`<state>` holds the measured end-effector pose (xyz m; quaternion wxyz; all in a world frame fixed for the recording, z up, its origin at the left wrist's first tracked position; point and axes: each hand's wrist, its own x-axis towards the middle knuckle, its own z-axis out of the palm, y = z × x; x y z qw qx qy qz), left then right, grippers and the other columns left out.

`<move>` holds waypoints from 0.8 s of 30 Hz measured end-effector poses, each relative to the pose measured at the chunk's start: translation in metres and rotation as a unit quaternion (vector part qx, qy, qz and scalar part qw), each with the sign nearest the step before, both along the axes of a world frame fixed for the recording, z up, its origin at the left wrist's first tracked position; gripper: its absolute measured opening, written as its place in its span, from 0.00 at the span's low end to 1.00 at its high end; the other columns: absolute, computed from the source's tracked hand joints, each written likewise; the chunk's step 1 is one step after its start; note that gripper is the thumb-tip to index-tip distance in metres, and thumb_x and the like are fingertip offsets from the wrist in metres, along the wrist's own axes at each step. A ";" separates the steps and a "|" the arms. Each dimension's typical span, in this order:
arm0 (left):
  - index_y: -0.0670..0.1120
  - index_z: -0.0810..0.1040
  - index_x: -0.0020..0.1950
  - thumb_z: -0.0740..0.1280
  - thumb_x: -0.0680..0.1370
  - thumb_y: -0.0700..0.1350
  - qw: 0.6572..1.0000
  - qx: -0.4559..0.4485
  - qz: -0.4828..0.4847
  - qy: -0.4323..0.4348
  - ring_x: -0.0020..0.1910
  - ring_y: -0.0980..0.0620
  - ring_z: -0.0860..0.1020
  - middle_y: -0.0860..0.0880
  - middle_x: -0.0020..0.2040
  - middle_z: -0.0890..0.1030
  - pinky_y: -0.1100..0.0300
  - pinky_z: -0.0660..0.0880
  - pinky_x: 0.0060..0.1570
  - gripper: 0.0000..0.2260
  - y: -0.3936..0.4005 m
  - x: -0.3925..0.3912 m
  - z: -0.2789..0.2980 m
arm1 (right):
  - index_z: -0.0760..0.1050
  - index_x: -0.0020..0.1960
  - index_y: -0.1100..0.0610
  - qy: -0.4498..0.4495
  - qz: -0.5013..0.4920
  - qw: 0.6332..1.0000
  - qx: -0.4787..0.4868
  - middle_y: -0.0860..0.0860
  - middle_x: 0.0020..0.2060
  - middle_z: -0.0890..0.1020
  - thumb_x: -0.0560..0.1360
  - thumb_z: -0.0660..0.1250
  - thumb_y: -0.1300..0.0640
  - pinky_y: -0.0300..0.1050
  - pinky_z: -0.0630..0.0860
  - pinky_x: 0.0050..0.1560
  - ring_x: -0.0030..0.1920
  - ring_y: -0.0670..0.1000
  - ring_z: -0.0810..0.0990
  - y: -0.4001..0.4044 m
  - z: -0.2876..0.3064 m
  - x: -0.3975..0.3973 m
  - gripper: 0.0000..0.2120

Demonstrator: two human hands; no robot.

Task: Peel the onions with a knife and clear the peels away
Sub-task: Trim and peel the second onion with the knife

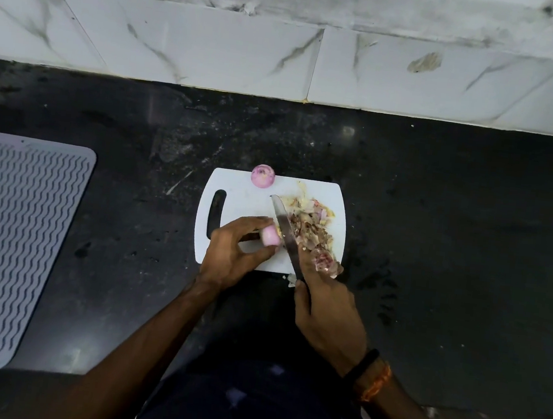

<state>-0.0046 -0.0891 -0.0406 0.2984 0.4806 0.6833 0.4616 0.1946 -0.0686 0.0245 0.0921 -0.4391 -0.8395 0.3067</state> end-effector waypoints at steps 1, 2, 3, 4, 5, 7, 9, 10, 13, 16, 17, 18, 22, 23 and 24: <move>0.45 0.83 0.62 0.79 0.72 0.43 1.000 0.000 -0.003 0.001 0.59 0.58 0.81 0.54 0.60 0.83 0.54 0.80 0.59 0.19 0.000 0.000 0.001 | 0.56 0.81 0.53 -0.003 0.002 1.000 0.001 0.53 0.44 0.80 0.80 0.55 0.53 0.50 0.71 0.44 0.41 0.55 0.78 0.000 0.000 -0.001 0.29; 0.46 0.83 0.62 0.79 0.72 0.43 1.000 -0.002 -0.005 0.001 0.59 0.59 0.81 0.54 0.60 0.83 0.54 0.79 0.59 0.19 0.000 0.001 0.002 | 0.56 0.81 0.53 -0.008 0.004 1.000 0.000 0.53 0.44 0.80 0.79 0.53 0.52 0.50 0.72 0.44 0.41 0.55 0.77 0.000 0.000 -0.002 0.30; 0.46 0.83 0.62 0.79 0.73 0.43 1.000 -0.004 -0.007 0.002 0.59 0.59 0.81 0.54 0.60 0.83 0.54 0.79 0.59 0.18 0.000 0.001 0.003 | 0.56 0.81 0.52 -0.012 0.007 1.000 0.000 0.53 0.44 0.79 0.78 0.52 0.51 0.50 0.72 0.44 0.41 0.54 0.77 0.000 0.000 -0.002 0.30; 0.46 0.83 0.62 0.78 0.73 0.43 1.000 -0.007 -0.008 0.004 0.59 0.59 0.81 0.54 0.60 0.83 0.54 0.79 0.59 0.18 0.000 0.000 0.003 | 0.55 0.81 0.52 -0.017 0.010 1.000 0.000 0.53 0.45 0.79 0.78 0.51 0.50 0.50 0.73 0.45 0.41 0.53 0.76 -0.001 0.000 -0.003 0.31; 0.47 0.83 0.62 0.78 0.73 0.44 1.000 -0.011 -0.007 0.005 0.59 0.59 0.81 0.54 0.60 0.84 0.54 0.79 0.59 0.18 0.001 0.000 0.003 | 0.55 0.81 0.51 -0.024 0.014 1.000 0.001 0.52 0.45 0.79 0.78 0.50 0.50 0.50 0.73 0.45 0.40 0.53 0.76 -0.002 -0.001 -0.003 0.31; 0.48 0.84 0.62 0.78 0.73 0.44 1.000 -0.016 -0.008 0.006 0.58 0.60 0.81 0.55 0.60 0.83 0.55 0.79 0.60 0.17 0.001 0.000 0.005 | 0.54 0.81 0.51 -0.032 0.018 0.999 0.006 0.52 0.44 0.78 0.78 0.50 0.50 0.50 0.74 0.45 0.40 0.52 0.75 -0.002 -0.003 -0.003 0.31; 0.49 0.83 0.62 0.78 0.73 0.45 1.000 -0.015 -0.010 0.008 0.59 0.60 0.81 0.55 0.61 0.83 0.56 0.79 0.59 0.18 0.002 0.000 0.007 | 0.55 0.81 0.52 -0.040 0.022 0.999 0.016 0.52 0.44 0.78 0.79 0.50 0.50 0.51 0.75 0.43 0.39 0.52 0.76 -0.002 -0.005 -0.002 0.30; 0.49 0.83 0.62 0.78 0.73 0.44 1.000 -0.016 -0.011 0.006 0.59 0.60 0.81 0.55 0.61 0.83 0.57 0.79 0.59 0.18 0.002 0.000 0.008 | 0.55 0.81 0.52 -0.046 0.026 0.998 0.022 0.53 0.44 0.78 0.79 0.49 0.49 0.52 0.76 0.42 0.39 0.53 0.76 -0.002 -0.005 -0.002 0.30; 0.48 0.83 0.63 0.78 0.73 0.44 1.000 -0.028 -0.012 -0.002 0.58 0.60 0.81 0.54 0.61 0.83 0.58 0.80 0.58 0.18 0.003 -0.001 0.009 | 0.52 0.81 0.52 -0.057 0.040 0.997 0.026 0.53 0.48 0.78 0.79 0.48 0.49 0.51 0.76 0.43 0.40 0.53 0.77 -0.003 -0.004 -0.003 0.31; 0.46 0.83 0.63 0.78 0.73 0.44 0.999 -0.038 -0.011 -0.018 0.56 0.62 0.82 0.56 0.59 0.83 0.60 0.80 0.57 0.19 0.005 -0.002 0.010 | 0.56 0.81 0.54 -0.056 0.050 0.996 0.043 0.54 0.47 0.79 0.80 0.50 0.50 0.47 0.71 0.38 0.39 0.54 0.78 -0.003 -0.003 -0.004 0.30; 0.46 0.83 0.63 0.79 0.72 0.43 0.999 -0.041 -0.009 -0.025 0.55 0.63 0.82 0.57 0.58 0.83 0.61 0.80 0.56 0.19 0.005 -0.002 0.010 | 0.58 0.80 0.55 -0.058 0.052 0.996 0.051 0.55 0.46 0.79 0.80 0.51 0.50 0.46 0.69 0.36 0.38 0.54 0.78 -0.003 -0.004 -0.004 0.29; 0.45 0.83 0.63 0.79 0.72 0.43 0.999 -0.045 -0.005 -0.030 0.55 0.64 0.82 0.58 0.58 0.83 0.62 0.80 0.56 0.20 0.006 -0.003 0.010 | 0.60 0.79 0.56 -0.061 0.053 0.995 0.059 0.55 0.45 0.80 0.80 0.52 0.51 0.45 0.67 0.35 0.36 0.54 0.77 -0.002 -0.004 -0.005 0.29; 0.43 0.82 0.63 0.80 0.70 0.43 0.997 -0.064 0.007 -0.037 0.55 0.64 0.81 0.59 0.57 0.82 0.65 0.79 0.55 0.22 0.007 -0.005 0.007 | 0.61 0.79 0.58 -0.085 0.057 0.992 0.069 0.57 0.43 0.80 0.79 0.53 0.52 0.48 0.69 0.32 0.34 0.57 0.78 -0.004 -0.006 -0.006 0.28; 0.43 0.82 0.63 0.80 0.70 0.43 0.997 -0.068 0.005 -0.039 0.55 0.65 0.81 0.61 0.56 0.82 0.65 0.79 0.55 0.22 0.007 -0.005 0.007 | 0.60 0.79 0.58 -0.089 0.059 0.992 0.066 0.57 0.44 0.80 0.79 0.53 0.52 0.49 0.70 0.33 0.35 0.57 0.78 -0.004 -0.005 -0.007 0.29; 0.43 0.83 0.63 0.80 0.70 0.43 0.997 -0.069 0.002 -0.042 0.55 0.66 0.81 0.64 0.55 0.81 0.66 0.79 0.54 0.22 0.007 -0.005 0.007 | 0.59 0.79 0.58 -0.092 0.062 0.992 0.063 0.57 0.44 0.80 0.80 0.52 0.53 0.49 0.70 0.33 0.35 0.57 0.78 -0.004 -0.004 -0.008 0.29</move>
